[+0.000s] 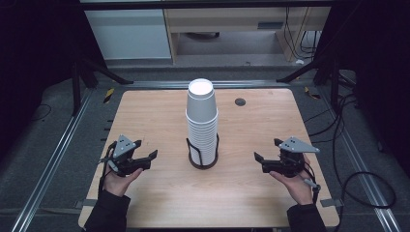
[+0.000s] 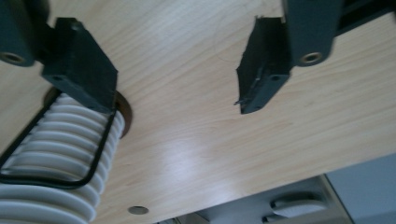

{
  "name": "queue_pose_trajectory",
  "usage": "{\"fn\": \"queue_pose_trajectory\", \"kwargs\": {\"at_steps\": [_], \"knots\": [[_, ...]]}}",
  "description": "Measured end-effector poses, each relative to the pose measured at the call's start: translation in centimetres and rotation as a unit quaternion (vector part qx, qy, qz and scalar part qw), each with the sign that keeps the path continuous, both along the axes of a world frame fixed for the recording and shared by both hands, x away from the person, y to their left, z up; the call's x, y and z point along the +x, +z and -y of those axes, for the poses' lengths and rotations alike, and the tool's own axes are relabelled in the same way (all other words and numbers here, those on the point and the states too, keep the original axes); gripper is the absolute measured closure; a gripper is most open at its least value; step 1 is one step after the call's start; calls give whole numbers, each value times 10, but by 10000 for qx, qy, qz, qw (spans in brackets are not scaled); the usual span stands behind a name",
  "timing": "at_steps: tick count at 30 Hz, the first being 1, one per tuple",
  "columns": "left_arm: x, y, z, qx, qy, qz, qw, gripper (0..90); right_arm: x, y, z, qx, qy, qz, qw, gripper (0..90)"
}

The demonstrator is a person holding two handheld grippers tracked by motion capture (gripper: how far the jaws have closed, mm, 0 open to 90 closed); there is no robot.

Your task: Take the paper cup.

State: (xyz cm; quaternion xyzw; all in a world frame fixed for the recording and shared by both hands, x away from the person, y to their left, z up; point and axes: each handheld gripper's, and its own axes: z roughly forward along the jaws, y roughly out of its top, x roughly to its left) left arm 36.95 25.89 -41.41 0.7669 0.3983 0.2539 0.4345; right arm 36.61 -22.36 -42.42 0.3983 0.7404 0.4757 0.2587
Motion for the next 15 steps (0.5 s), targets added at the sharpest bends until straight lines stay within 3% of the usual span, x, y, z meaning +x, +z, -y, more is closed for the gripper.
{"fn": "queue_pose_trajectory", "kwargs": {"at_steps": [3,7,15], "knots": [[-3,2,2,-1,46,126,9999,307,0,1,-1,78,80,-44,9999,107],[-4,3,5,-138,-117,104,9998,289,0,3,-3,150,163,-53,9997,106],[-5,5,8,-192,-145,59,9997,211,1,20,-17,238,417,119,9988,101]]}}
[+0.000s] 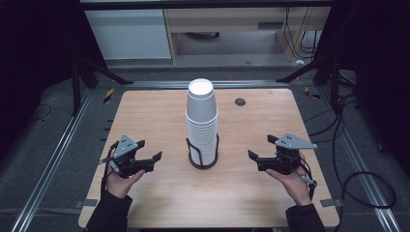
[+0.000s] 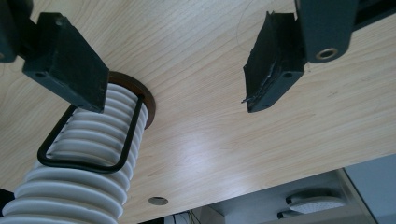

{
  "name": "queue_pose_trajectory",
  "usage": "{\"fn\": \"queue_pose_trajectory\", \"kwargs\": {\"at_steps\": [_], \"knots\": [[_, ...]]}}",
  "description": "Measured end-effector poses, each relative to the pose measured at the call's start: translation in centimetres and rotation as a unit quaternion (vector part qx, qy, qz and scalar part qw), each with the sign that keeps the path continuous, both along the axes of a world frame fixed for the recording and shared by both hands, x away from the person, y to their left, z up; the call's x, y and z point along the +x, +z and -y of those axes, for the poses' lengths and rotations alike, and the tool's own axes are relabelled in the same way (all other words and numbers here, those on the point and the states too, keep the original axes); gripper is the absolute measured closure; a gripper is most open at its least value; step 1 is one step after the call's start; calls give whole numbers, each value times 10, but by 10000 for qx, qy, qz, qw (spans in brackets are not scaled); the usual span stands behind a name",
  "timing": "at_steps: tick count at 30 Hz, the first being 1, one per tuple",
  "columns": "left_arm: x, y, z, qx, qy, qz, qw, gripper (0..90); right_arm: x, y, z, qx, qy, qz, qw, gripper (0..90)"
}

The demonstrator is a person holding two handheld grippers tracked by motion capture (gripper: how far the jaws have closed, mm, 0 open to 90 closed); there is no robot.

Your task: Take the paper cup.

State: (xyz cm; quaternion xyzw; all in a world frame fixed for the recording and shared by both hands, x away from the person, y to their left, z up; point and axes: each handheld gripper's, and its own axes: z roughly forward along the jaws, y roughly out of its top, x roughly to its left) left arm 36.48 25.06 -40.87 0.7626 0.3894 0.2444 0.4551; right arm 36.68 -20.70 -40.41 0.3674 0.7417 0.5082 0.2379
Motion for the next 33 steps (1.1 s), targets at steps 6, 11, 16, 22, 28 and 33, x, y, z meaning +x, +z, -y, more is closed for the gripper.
{"fn": "queue_pose_trajectory", "kwargs": {"at_steps": [6,11,16,22,28,33], "knots": [[1,-1,4,20,-114,-91,9999,177,3,27,-14,215,269,194,9992,97],[0,-3,7,25,-133,-30,9999,175,6,47,-25,301,370,340,9983,94],[0,-4,10,46,-169,-18,9998,172,12,69,-41,447,482,522,9965,91],[1,-6,11,30,-199,-65,9998,170,20,90,-64,647,724,679,9930,81],[1,-7,12,18,-237,-80,9997,170,28,96,-78,918,786,754,9898,74],[2,-8,12,5,-238,-100,9997,170,38,98,-97,950,926,719,9885,70]]}}
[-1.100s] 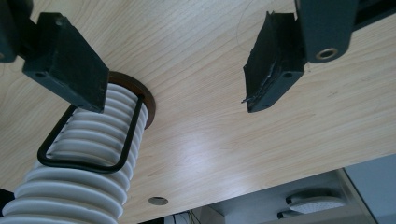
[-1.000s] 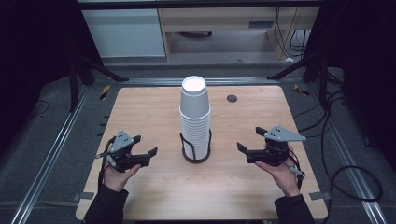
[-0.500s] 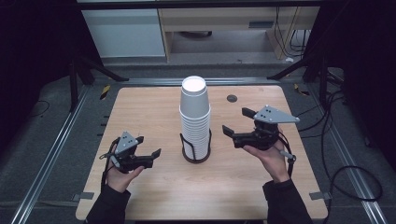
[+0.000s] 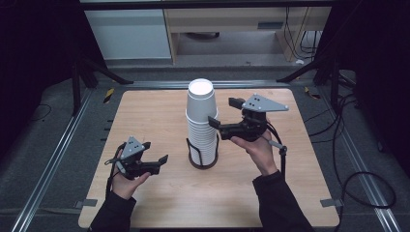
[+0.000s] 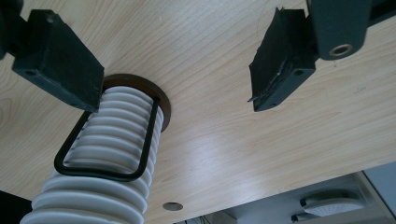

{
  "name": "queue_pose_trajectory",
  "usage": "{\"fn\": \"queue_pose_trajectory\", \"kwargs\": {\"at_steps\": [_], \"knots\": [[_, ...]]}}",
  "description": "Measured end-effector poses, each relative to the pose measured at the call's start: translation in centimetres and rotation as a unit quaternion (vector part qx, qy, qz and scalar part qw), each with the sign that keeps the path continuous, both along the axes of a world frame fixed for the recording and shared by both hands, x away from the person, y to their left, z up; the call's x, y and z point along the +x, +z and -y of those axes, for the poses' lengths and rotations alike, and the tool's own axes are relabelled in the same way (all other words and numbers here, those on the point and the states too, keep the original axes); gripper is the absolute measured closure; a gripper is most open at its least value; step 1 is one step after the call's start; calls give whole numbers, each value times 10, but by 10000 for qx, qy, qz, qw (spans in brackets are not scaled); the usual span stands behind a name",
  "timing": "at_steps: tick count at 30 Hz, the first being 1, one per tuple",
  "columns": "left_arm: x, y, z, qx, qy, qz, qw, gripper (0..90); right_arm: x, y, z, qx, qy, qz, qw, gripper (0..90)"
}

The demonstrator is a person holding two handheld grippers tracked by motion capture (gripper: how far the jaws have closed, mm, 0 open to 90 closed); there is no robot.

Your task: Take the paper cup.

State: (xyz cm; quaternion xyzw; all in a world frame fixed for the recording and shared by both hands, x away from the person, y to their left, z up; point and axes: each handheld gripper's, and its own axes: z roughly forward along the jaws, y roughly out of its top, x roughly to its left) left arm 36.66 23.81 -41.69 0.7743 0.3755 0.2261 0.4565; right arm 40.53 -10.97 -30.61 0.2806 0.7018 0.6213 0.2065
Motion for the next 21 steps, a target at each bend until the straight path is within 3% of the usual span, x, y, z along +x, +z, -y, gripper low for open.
{"fn": "queue_pose_trajectory", "kwargs": {"at_steps": [5,11,21], "knots": [[0,-1,0,2,-5,8,10000,170,6,0,-14,26,147,21,9999,68],[0,-1,0,-30,-19,5,10000,171,18,-3,-33,-85,99,13,9999,66],[0,-2,1,-12,-41,-6,10000,171,30,-12,-49,11,128,-36,9999,70]]}}
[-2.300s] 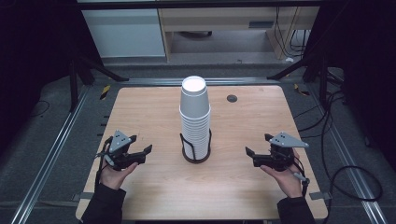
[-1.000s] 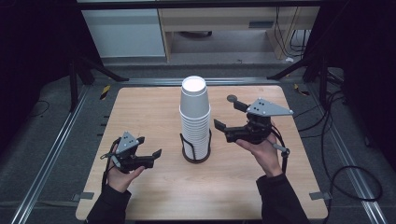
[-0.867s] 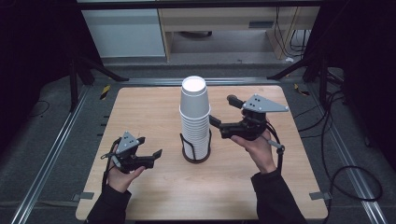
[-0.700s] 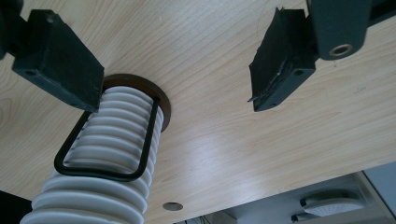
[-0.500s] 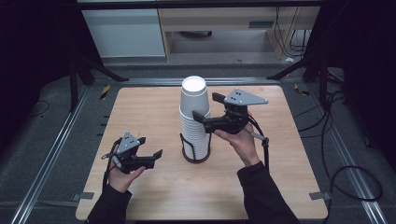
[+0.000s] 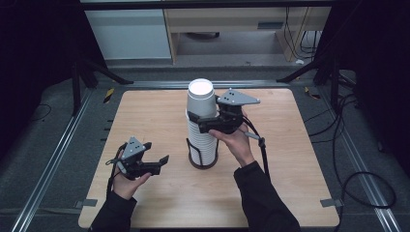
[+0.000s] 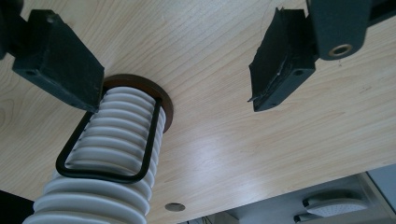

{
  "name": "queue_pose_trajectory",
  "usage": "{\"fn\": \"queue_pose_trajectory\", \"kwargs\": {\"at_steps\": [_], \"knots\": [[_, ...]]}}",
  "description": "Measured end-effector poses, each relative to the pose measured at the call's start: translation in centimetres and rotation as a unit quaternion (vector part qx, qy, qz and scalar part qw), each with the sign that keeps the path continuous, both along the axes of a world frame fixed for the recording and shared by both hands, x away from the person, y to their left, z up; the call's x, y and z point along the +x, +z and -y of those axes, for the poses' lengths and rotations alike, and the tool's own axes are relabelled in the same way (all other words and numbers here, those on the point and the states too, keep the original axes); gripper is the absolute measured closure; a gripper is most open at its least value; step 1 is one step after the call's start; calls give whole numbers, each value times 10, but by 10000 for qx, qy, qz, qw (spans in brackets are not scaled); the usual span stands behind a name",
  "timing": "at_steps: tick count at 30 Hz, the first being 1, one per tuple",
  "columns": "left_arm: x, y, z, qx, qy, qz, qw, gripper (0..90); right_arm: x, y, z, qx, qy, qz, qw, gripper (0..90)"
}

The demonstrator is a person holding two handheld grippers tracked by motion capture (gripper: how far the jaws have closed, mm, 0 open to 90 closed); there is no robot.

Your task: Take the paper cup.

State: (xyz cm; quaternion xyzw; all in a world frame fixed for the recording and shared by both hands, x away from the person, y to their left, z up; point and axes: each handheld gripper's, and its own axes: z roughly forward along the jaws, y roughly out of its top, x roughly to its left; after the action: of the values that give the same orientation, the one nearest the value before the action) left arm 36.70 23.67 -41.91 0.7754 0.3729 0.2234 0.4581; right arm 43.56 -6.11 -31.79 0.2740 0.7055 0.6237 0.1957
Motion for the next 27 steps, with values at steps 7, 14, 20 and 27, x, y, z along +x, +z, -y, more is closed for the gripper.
{"fn": "queue_pose_trajectory", "kwargs": {"at_steps": [7,14,20,27], "knots": [[0,0,0,2,1,3,10000,171,2,-4,-7,-98,-55,140,9998,93],[0,0,0,18,-7,-6,10000,171,1,-2,-6,-162,-75,149,9997,110],[1,-1,0,16,-4,-26,10000,170,0,7,0,-14,-12,263,9997,120],[1,-1,0,25,-12,-26,10000,170,-3,22,0,-71,13,377,9993,127]]}}
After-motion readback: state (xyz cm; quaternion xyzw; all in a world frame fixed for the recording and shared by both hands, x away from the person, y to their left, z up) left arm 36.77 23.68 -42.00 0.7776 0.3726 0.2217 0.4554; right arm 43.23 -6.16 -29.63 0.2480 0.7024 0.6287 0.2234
